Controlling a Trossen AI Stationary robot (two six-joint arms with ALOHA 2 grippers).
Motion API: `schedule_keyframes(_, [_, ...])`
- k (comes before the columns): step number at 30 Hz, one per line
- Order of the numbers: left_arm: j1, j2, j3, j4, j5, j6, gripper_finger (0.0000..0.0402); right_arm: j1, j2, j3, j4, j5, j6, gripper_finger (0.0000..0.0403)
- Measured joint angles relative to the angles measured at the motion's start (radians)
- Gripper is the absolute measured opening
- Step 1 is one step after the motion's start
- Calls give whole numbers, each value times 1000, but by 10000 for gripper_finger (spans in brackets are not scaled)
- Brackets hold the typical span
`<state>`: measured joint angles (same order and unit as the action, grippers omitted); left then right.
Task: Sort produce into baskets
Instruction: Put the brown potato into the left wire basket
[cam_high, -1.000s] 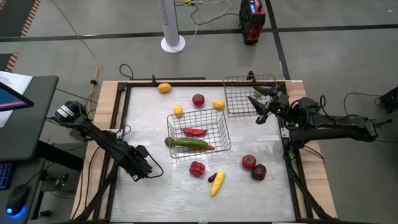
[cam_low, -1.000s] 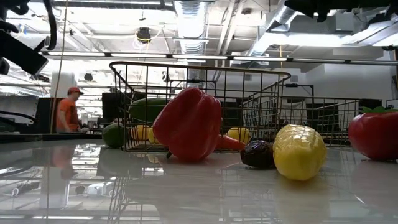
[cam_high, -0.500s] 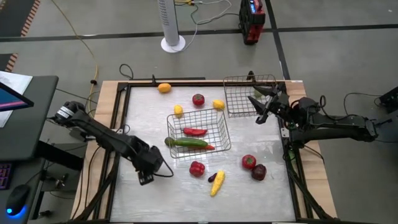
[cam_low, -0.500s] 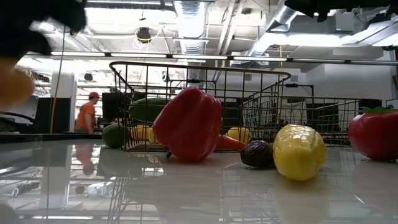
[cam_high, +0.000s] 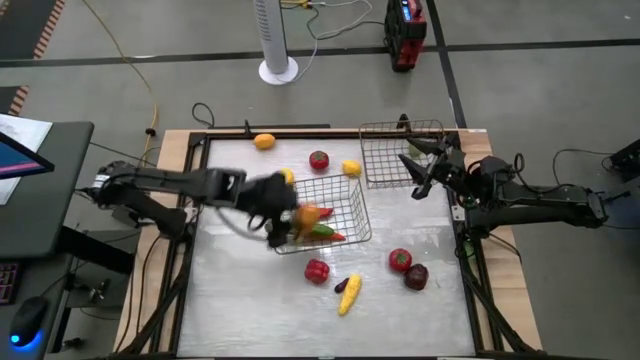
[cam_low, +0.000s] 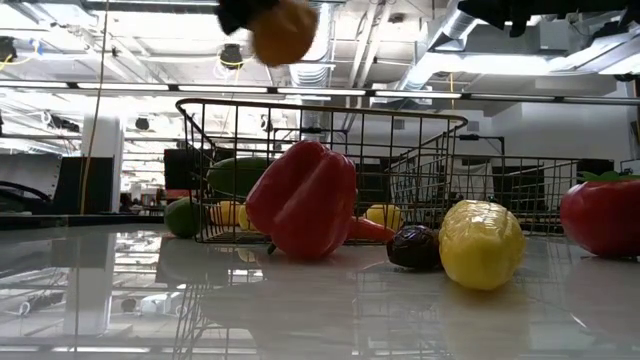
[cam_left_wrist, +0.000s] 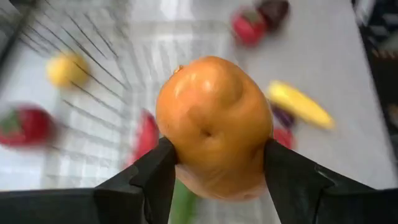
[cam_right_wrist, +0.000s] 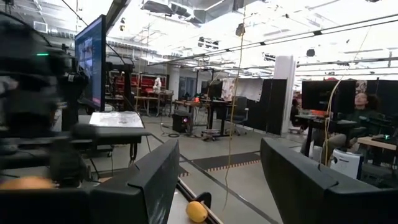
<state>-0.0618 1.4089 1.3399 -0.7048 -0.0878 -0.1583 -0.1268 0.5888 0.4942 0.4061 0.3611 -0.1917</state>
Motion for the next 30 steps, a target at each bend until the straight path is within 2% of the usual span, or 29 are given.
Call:
schedule_keyframes(6, [206,102,0,312,138,152,198,0,9,0,-1,0,1,253])
schedule_keyframes(14, [366,270,0,595,224,211,198,0,40,0,-13,5,1,253])
schedule_keyframes(18, [408,332,4,678,282,199,198,0,39,0,-13,5,1,253])
schedule_keyframes(21, [419,365,26,678,306,199,198,0,39,0,-17,5,1,253])
schedule_keyframes(30, [395,376,54,705,331,214,198,-7,40,0,-17,5,19,253])
